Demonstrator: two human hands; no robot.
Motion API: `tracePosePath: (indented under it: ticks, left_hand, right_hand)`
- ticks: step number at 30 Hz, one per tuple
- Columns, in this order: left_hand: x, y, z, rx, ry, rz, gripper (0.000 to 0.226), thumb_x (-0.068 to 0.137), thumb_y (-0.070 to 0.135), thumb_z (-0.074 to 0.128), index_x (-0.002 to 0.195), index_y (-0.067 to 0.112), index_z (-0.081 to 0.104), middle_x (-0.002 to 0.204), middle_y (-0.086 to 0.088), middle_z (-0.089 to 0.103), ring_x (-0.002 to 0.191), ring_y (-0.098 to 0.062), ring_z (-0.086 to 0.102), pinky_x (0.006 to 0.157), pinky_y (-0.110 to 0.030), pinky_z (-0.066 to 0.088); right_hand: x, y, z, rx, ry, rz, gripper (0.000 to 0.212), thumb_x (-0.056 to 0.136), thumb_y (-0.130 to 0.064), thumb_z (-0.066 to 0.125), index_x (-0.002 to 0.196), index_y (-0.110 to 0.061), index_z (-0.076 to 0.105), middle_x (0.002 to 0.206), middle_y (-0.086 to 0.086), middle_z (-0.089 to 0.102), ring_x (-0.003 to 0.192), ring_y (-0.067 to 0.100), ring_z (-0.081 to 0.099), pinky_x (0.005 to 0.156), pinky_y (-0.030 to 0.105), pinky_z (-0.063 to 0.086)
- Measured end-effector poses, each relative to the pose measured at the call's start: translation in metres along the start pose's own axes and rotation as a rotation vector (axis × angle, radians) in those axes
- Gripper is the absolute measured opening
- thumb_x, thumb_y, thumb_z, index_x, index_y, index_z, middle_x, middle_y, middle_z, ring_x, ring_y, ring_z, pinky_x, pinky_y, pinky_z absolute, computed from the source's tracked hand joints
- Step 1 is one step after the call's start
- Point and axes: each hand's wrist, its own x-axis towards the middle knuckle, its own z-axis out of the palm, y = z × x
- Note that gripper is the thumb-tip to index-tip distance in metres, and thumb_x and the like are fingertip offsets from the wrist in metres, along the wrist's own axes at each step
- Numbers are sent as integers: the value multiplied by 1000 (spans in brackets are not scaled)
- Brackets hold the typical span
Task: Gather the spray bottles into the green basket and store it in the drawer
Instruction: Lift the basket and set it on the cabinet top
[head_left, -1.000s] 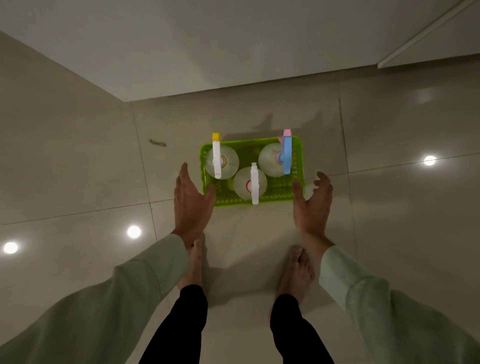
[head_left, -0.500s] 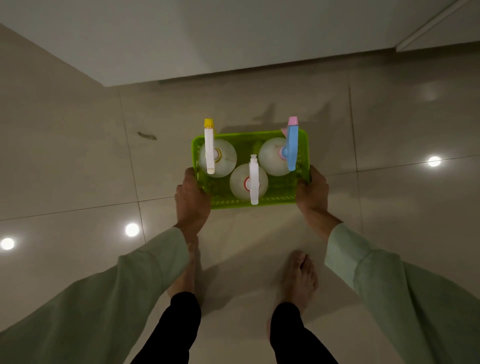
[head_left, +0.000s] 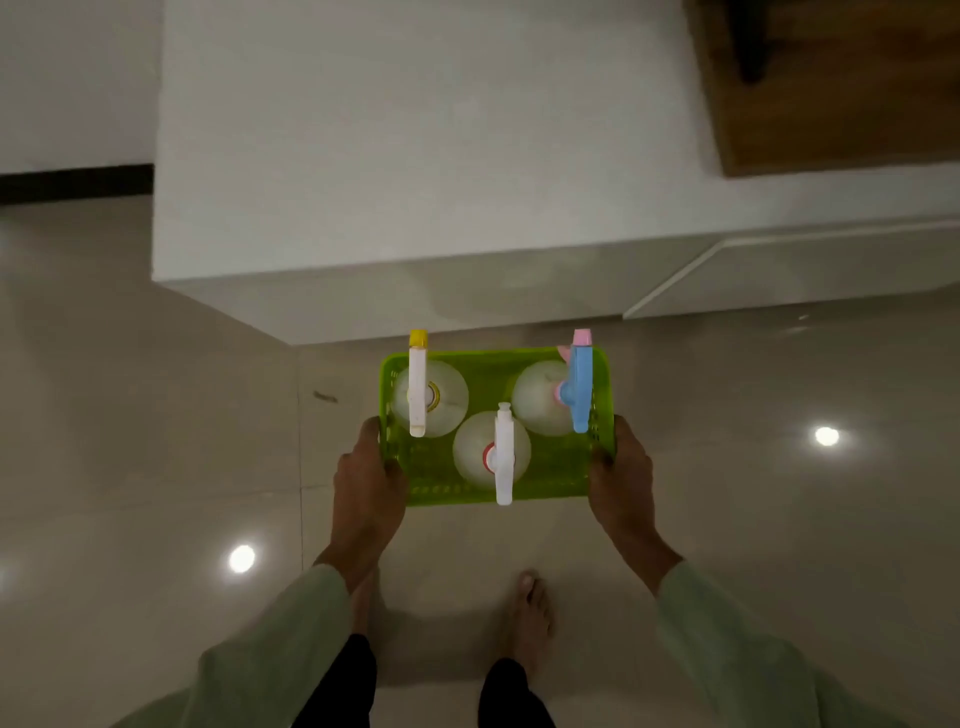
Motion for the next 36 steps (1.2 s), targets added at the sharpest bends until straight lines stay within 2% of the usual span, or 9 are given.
tracePosePath:
  ticks: [3,6,10,12,14,18,22,27,36]
  left_hand:
    - [-22,48,-40,-16,14,4,45,84,-7,45,124,12,53,88,-13,71,73,-34,66,63,-44,57]
    - [-37,89,-76,-45,23,18,43,84,-8,45,120,12,55,89,-13,71,77,-34,67,64,-48,58]
    - [-39,129,-122,-69,23,40,43,81,-9,45,115,14,57,87,-12,71,69,-30,68,55,-45,60]
    - [-30,143,-143,-95,20,43,43,81,-10,45,114,14,58,87,-11,70,64,-25,68,44,-34,58]
    - [-15,155,-160,-109,20,44,46,80,-11,45,117,13,57,87,-9,67,62,-20,67,39,-26,55]
    - [24,167,-187,-141,4,30,49,81,-12,45,122,13,54,95,-15,68,62,-34,72,48,-47,60]
    - [72,172,-202,-123,19,0,48,83,-9,45,126,11,53,106,-19,66,68,-40,72,54,-50,61]
    - [122,174,-203,-122,-10,-45,47,86,-5,50,130,11,51,117,-21,62,78,-43,70,59,-51,61]
    - [161,168,-190,-114,-19,-101,47,86,-4,51,131,11,50,121,-20,60,84,-43,69,59,-49,62]
  right_hand:
    - [-9,-50,-54,-9,-25,-61,35,80,14,42,101,-7,60,71,6,60,62,21,51,51,29,34]
    - [-12,-90,-94,-10,-37,-139,35,79,16,44,99,-8,60,68,1,57,61,21,50,50,18,35]
    - [-6,-135,-126,6,-60,-171,39,82,13,45,100,-17,62,68,-8,56,62,10,52,51,20,36]
    - [0,-157,-131,11,-75,-191,36,83,10,45,91,-24,57,67,-7,55,60,8,51,51,16,38]
    - [10,-178,-131,23,-79,-212,36,84,8,46,82,-27,51,65,-6,53,58,8,49,50,17,36]
    - [37,-215,-115,32,-90,-197,28,83,7,43,83,-19,53,71,3,58,66,25,56,56,33,46]
    - [68,-244,-89,52,-140,-140,27,82,6,38,94,-9,57,89,18,66,81,40,68,66,56,61]
    - [110,-264,-54,20,-148,-63,34,83,6,36,103,-10,58,99,21,67,87,43,68,69,59,61]
    - [135,-274,-29,34,-110,-58,32,82,11,36,102,-5,55,94,17,63,91,44,64,71,61,59]
